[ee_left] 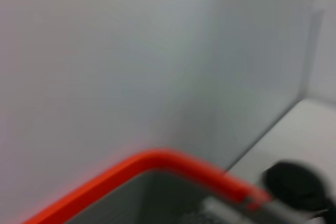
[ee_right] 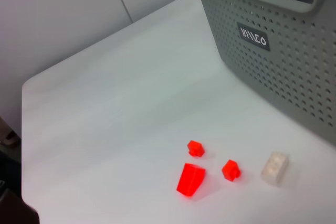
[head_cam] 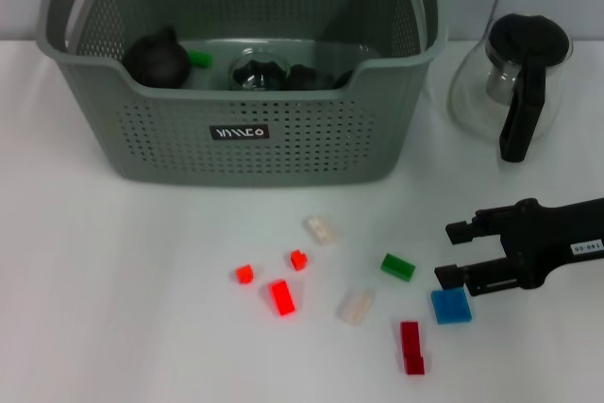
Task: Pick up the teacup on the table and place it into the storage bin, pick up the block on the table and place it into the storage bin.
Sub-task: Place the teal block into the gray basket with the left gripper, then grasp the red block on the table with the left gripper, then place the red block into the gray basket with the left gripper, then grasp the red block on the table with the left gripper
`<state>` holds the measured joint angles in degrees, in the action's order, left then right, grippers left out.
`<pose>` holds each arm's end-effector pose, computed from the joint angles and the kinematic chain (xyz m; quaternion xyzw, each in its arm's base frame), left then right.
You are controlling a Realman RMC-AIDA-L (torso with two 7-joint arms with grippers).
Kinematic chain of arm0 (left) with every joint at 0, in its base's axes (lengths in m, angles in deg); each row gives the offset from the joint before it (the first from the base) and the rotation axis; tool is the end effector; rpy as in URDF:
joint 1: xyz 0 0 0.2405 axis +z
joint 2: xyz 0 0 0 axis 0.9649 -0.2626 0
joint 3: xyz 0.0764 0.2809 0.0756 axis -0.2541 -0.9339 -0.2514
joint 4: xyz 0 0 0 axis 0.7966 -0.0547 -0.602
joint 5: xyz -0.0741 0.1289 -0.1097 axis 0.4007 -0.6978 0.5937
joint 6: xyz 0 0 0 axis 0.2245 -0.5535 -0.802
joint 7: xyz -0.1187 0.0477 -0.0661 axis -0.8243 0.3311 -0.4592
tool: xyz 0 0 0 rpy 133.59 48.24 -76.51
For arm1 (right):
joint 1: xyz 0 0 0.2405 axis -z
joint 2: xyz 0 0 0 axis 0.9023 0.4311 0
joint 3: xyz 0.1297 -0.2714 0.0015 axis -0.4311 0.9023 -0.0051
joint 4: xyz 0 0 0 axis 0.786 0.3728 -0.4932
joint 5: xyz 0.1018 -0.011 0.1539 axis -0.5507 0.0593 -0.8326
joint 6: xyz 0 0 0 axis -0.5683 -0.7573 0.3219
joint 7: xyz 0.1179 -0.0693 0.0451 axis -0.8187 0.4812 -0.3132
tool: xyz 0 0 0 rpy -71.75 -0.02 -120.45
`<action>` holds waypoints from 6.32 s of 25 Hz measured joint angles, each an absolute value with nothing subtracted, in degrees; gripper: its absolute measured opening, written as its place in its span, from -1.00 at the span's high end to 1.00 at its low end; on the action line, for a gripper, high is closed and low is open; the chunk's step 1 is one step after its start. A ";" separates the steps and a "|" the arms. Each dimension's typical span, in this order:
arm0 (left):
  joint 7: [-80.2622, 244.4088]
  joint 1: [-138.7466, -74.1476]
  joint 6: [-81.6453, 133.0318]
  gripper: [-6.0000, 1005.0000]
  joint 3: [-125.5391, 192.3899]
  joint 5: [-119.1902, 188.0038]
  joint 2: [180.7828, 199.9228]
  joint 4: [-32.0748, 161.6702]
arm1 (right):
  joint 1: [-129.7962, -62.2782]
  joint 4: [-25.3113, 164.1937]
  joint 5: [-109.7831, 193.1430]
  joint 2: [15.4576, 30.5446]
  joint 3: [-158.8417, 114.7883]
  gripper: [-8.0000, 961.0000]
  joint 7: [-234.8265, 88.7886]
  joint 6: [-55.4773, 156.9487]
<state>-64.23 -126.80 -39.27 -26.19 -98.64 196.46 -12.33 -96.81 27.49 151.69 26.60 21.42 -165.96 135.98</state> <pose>-0.0748 0.4463 0.0182 -0.9208 -0.2282 -0.0700 0.3086 0.2780 0.3271 -0.0174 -0.9638 0.2476 0.0955 0.0279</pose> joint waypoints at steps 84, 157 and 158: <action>-75.28 -108.82 -54.36 0.12 -66.75 -112.99 200.02 -25.12 | -98.32 29.68 151.69 25.94 20.98 -0.66 -165.65 133.39; -71.47 -115.28 -46.04 0.10 -63.03 -113.85 199.98 1.11 | -97.94 29.77 152.71 26.66 21.42 -0.66 -165.39 133.75; -71.47 -115.35 -45.88 0.15 -63.04 -113.77 199.98 1.40 | -97.94 29.77 152.72 26.66 21.42 -0.66 -165.39 133.74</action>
